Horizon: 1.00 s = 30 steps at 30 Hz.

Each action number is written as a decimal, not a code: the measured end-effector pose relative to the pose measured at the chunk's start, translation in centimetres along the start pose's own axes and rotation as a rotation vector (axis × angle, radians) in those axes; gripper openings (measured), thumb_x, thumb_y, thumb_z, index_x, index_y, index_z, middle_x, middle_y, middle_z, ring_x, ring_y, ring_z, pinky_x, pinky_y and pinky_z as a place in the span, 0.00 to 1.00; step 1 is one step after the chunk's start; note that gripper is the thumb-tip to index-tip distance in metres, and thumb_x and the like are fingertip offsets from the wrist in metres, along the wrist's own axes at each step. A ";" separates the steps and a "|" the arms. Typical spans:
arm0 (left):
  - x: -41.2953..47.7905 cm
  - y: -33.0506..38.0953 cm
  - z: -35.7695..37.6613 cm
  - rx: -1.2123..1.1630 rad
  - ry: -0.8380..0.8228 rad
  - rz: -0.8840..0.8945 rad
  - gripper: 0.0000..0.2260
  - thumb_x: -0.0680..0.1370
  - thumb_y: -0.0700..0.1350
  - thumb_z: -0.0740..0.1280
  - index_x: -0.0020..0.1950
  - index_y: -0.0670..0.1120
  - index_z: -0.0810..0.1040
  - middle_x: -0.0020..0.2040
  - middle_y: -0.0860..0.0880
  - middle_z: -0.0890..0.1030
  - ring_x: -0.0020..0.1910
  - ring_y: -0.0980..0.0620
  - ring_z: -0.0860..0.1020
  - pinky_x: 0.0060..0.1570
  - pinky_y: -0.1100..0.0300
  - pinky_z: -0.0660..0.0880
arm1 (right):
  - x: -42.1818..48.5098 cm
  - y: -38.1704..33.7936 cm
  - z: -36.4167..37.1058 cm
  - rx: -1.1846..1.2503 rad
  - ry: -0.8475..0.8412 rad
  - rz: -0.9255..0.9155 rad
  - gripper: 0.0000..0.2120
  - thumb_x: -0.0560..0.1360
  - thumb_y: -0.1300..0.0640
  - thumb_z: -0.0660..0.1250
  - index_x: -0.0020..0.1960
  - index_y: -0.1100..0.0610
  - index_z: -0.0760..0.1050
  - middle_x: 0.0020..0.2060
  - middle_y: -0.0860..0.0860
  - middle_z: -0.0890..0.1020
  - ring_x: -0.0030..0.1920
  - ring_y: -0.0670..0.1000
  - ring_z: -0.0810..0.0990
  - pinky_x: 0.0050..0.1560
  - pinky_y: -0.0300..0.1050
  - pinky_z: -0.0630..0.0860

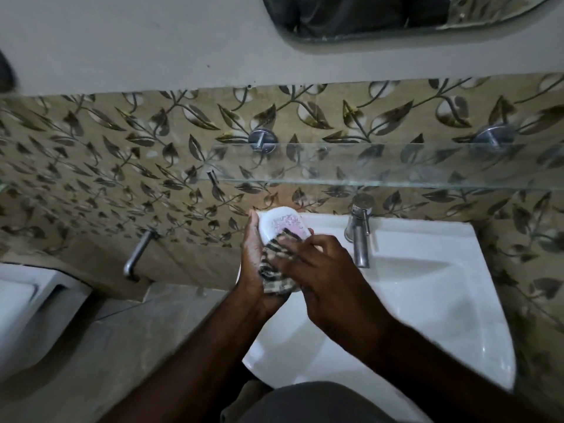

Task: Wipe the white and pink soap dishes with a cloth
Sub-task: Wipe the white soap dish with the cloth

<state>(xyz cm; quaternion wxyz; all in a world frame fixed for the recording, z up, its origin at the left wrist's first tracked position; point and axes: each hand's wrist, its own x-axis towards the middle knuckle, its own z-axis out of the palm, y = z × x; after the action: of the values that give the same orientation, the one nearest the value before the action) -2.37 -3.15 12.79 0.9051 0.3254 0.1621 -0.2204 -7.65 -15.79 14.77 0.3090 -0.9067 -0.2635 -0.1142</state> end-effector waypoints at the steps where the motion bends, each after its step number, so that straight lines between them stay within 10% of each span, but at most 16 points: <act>1: 0.0 -0.4 0.1 -0.005 -0.005 0.000 0.29 0.74 0.69 0.60 0.47 0.43 0.79 0.39 0.45 0.82 0.38 0.49 0.82 0.42 0.58 0.79 | 0.7 0.1 -0.3 0.019 0.009 0.001 0.25 0.66 0.64 0.59 0.60 0.54 0.81 0.62 0.51 0.81 0.53 0.60 0.77 0.54 0.54 0.77; 6: 0.2 -1.3 0.7 -0.020 -0.099 0.101 0.25 0.77 0.62 0.59 0.55 0.43 0.82 0.55 0.43 0.82 0.55 0.45 0.81 0.63 0.52 0.72 | 2.7 2.3 -0.8 0.135 0.067 0.228 0.31 0.66 0.68 0.58 0.67 0.52 0.76 0.68 0.50 0.75 0.64 0.57 0.71 0.67 0.47 0.66; 14: 0.2 -0.3 0.2 0.126 -0.093 0.067 0.34 0.68 0.67 0.64 0.64 0.44 0.76 0.56 0.41 0.78 0.55 0.42 0.77 0.61 0.47 0.71 | -1.5 1.7 -0.2 0.386 0.169 0.297 0.26 0.70 0.67 0.60 0.66 0.55 0.75 0.68 0.48 0.73 0.66 0.53 0.74 0.69 0.47 0.68; 17: 0.3 -0.7 0.6 0.223 -0.174 0.116 0.17 0.67 0.60 0.71 0.48 0.50 0.85 0.48 0.48 0.84 0.48 0.49 0.81 0.51 0.54 0.78 | 0.1 2.1 -1.1 0.313 0.198 0.287 0.29 0.67 0.66 0.59 0.68 0.54 0.75 0.69 0.50 0.74 0.67 0.50 0.72 0.71 0.39 0.63; 22: 0.5 -0.9 1.1 0.218 -0.153 0.080 0.23 0.67 0.61 0.67 0.51 0.46 0.85 0.50 0.43 0.84 0.47 0.45 0.83 0.48 0.53 0.80 | 2.3 3.6 -1.2 0.561 0.176 0.481 0.23 0.76 0.65 0.60 0.67 0.48 0.75 0.55 0.45 0.83 0.53 0.45 0.82 0.49 0.33 0.76; 26: 0.9 -0.8 1.4 0.093 -0.060 0.128 0.24 0.67 0.62 0.65 0.52 0.44 0.81 0.48 0.43 0.80 0.47 0.44 0.79 0.51 0.52 0.76 | 0.9 3.2 0.8 0.616 0.125 0.577 0.16 0.79 0.63 0.59 0.61 0.49 0.77 0.46 0.49 0.85 0.44 0.55 0.83 0.43 0.54 0.81; 30: 1.3 -1.2 1.1 0.042 0.034 0.104 0.24 0.68 0.63 0.63 0.47 0.43 0.83 0.45 0.43 0.80 0.44 0.44 0.80 0.49 0.53 0.76 | -0.8 2.9 1.0 0.579 0.043 0.606 0.21 0.78 0.66 0.59 0.65 0.48 0.76 0.47 0.46 0.84 0.42 0.49 0.80 0.50 0.52 0.80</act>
<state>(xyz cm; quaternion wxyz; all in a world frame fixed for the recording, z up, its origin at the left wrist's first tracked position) -1.70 -5.03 12.41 0.9053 0.3562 0.1559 -0.1710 -6.71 -17.39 12.24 0.5762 -0.8162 0.0005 0.0420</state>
